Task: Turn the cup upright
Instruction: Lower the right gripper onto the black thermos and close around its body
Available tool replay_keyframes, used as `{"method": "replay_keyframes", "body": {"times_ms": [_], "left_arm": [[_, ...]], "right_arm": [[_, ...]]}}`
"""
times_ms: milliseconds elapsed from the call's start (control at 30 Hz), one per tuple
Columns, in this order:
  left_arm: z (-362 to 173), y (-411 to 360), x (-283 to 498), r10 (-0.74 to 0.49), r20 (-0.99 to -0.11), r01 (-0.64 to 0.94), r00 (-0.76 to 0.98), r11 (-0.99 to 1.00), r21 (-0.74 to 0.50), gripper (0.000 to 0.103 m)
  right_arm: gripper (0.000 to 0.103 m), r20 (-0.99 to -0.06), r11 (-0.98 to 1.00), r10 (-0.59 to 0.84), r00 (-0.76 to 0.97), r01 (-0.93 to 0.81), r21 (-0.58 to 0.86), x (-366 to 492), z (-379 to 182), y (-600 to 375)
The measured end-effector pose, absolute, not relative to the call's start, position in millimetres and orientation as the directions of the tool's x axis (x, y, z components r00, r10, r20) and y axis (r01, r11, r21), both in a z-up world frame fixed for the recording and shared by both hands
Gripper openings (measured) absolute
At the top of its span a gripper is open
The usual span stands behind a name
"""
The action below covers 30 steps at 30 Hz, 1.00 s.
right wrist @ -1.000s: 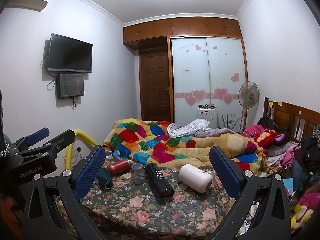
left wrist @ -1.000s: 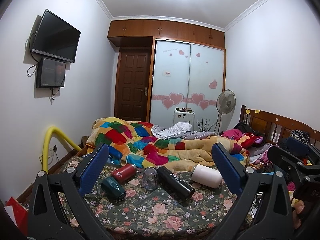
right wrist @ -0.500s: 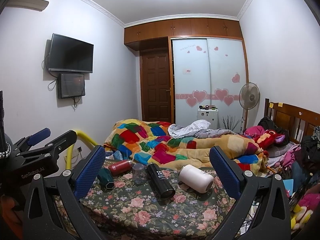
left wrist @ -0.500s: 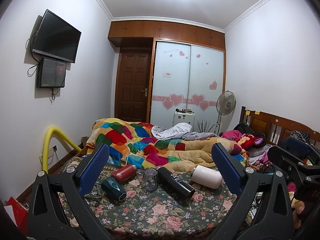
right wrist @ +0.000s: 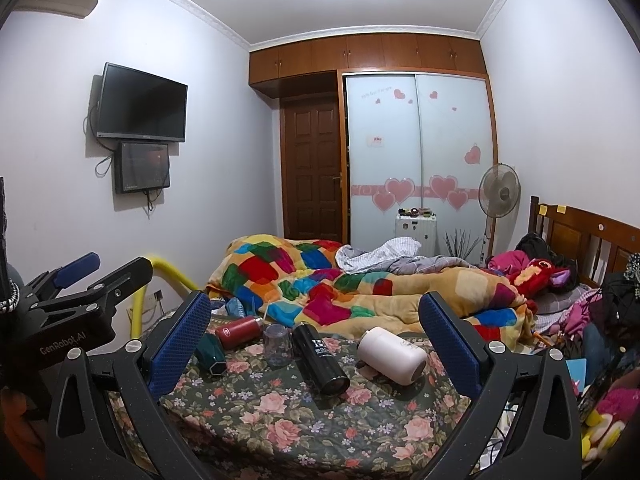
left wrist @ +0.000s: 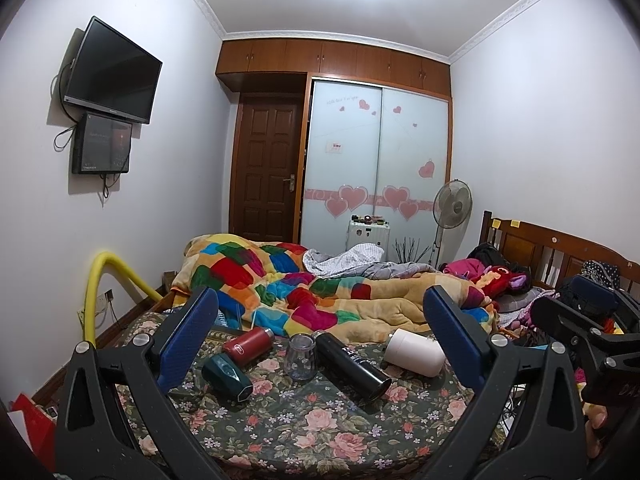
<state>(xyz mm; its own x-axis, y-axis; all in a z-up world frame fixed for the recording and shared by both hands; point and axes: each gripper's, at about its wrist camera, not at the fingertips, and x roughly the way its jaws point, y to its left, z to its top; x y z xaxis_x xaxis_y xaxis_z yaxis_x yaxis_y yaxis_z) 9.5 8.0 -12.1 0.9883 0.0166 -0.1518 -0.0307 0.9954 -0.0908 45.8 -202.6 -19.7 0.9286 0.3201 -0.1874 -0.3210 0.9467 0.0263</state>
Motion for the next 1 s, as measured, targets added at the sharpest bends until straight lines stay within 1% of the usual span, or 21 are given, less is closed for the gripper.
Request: {"method": "replay_keyframes", "body": {"times_ms": [200,367,500,600,733,900,1000], "left_arm": [[-18,13,25,0.023,-0.171,-0.040,0.985,0.995,-0.096,0.103],[-33,25,51,0.031,-0.222,-0.060,0.975,0.990,-0.128,0.103],[-54,43,76,0.061,-0.287,-0.113,0.956,0.979,-0.168,0.103],[-78,60,100,0.101,-0.356,-0.178,0.929,0.965,-0.191,0.103],[-109,82,128,0.102,-0.444,-0.224,0.890,0.947,-0.232,0.103],[-147,103,152,0.139,-0.537,-0.301,0.832,0.926,-0.228,0.103],[-165,109,160,0.159,-0.573,-0.329,0.804,0.922,-0.206,0.103]], "right_arm": [[0.103,-0.222,0.947,0.316,0.922,-0.319,0.022,60,-26,-202],[0.103,-0.279,0.947,0.312,0.908,-0.320,0.019,84,-38,-198],[0.103,-0.367,0.944,0.314,0.876,-0.329,0.022,118,-58,-192],[0.103,-0.439,0.940,0.312,0.843,-0.340,0.014,148,-77,-185],[0.103,-0.557,0.926,0.317,0.768,-0.377,0.006,196,-107,-173],[0.103,-0.693,0.900,0.318,0.647,-0.436,0.006,253,-144,-153],[0.102,-0.757,0.887,0.308,0.577,-0.461,0.010,282,-163,-145]]}}
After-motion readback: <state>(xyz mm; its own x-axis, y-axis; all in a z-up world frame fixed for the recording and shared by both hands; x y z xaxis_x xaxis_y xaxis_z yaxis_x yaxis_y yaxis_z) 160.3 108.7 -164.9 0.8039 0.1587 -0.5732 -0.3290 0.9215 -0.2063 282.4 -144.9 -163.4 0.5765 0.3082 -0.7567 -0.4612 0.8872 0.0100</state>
